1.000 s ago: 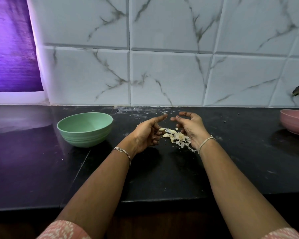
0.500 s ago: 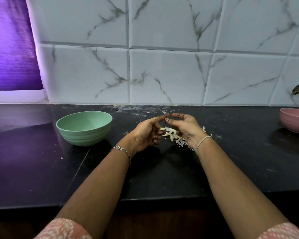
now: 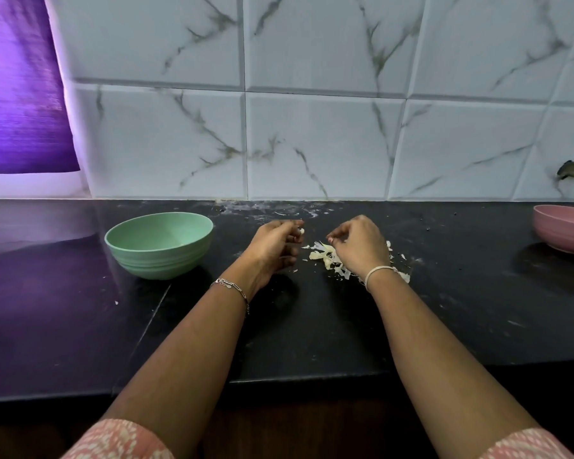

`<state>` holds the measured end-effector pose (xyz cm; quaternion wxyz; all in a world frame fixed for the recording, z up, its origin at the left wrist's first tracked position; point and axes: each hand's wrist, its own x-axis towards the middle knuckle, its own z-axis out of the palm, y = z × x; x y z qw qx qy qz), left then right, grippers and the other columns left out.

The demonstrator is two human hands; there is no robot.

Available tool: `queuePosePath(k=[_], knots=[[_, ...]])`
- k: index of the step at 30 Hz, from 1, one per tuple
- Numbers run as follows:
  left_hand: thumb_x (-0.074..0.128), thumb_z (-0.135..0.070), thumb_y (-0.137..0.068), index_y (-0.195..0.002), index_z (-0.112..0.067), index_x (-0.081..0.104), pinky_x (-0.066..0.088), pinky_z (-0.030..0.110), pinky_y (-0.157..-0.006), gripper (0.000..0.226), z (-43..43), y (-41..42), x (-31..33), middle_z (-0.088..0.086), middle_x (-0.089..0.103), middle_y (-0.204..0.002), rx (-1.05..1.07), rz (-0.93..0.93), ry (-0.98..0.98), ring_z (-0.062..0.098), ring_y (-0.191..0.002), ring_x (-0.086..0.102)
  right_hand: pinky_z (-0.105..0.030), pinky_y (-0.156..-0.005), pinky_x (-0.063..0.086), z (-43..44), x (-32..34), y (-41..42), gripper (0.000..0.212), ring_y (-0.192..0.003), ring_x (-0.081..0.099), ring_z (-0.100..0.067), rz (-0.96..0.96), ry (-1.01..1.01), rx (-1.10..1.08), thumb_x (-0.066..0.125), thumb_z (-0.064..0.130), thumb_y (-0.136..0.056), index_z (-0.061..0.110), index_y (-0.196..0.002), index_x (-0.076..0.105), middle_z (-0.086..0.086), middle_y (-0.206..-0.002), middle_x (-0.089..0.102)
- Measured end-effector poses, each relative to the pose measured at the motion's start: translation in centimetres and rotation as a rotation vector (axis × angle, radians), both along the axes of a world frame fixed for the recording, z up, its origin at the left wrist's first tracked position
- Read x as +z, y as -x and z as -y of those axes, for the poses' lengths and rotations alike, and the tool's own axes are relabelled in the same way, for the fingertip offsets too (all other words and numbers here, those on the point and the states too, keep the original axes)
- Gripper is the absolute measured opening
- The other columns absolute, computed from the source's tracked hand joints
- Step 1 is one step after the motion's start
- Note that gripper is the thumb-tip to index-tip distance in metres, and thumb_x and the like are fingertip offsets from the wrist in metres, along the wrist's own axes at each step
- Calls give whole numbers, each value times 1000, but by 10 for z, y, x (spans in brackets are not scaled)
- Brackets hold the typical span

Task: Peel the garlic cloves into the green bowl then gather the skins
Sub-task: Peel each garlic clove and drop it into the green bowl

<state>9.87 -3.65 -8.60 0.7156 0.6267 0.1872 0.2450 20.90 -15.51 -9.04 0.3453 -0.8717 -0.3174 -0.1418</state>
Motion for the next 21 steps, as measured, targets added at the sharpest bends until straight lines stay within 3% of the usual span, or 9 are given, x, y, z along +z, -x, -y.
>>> queuePosePath(k=[2,5,7,9,12,14,16,19,21], knots=[[63,-11,-88,-101,-14,64,42,19,-46,13,1,2,0,1,65,-78,20,26,-12,9,-52,50,-24,-70,39,3,3,3,8,-89,60,-16,13,-5,-41,75,22,-82,27,-82,69,4,-98,63],[71,-12,-86,-95,-13,64,44,17,-48,12,2,3,-2,1,68,-78,38,53,-87,9,-55,52,-28,-68,39,4,4,6,20,-86,61,-18,-2,-54,9,69,17,-86,23,-93,50,8,-89,65],[71,-13,-86,-92,-13,64,44,18,-51,9,4,5,-2,0,67,-76,47,85,-155,7,-55,53,-32,-71,44,2,4,9,19,-92,64,-20,10,-38,71,62,16,-90,22,-104,49,8,-92,69],[69,-13,-88,-94,-12,65,43,19,-53,7,5,5,-1,0,66,-77,69,107,-249,7,-57,53,-31,-70,45,1,5,12,26,-90,64,-16,44,-14,83,67,21,-88,26,-110,52,11,-89,71],[66,-12,-90,-94,-16,69,48,23,-56,6,3,7,0,2,65,-77,179,111,-410,10,-63,56,-26,-65,39,3,6,17,31,-82,60,-10,113,-10,70,77,39,-79,31,-103,58,14,-84,66],[66,-16,-89,-93,-20,72,51,27,-62,8,1,12,4,-3,67,-76,273,122,-508,11,-67,59,-25,-71,40,2,5,19,21,-92,59,-11,159,-11,109,71,38,-81,32,-101,66,14,-99,62],[66,-16,-89,-94,-21,73,50,21,-62,11,-1,22,14,-9,68,-76,363,146,-573,6,-68,60,-25,-75,40,1,4,22,15,-97,58,-12,179,-18,150,65,32,-82,30,-94,73,13,-108,59],[62,-11,-88,-95,-22,74,46,10,-64,17,-15,46,37,-10,71,-83,519,160,-665,5,-72,63,-25,-68,37,0,5,26,9,-85,57,-15,214,3,152,63,27,-79,24,-71,64,10,-89,61],[59,-14,-86,-93,-25,74,45,17,-64,19,-32,69,51,-12,68,-82,610,43,-774,8,-71,62,-26,-64,33,1,5,28,15,-76,53,-17,222,33,152,61,26,-78,20,-64,56,8,-75,58]])
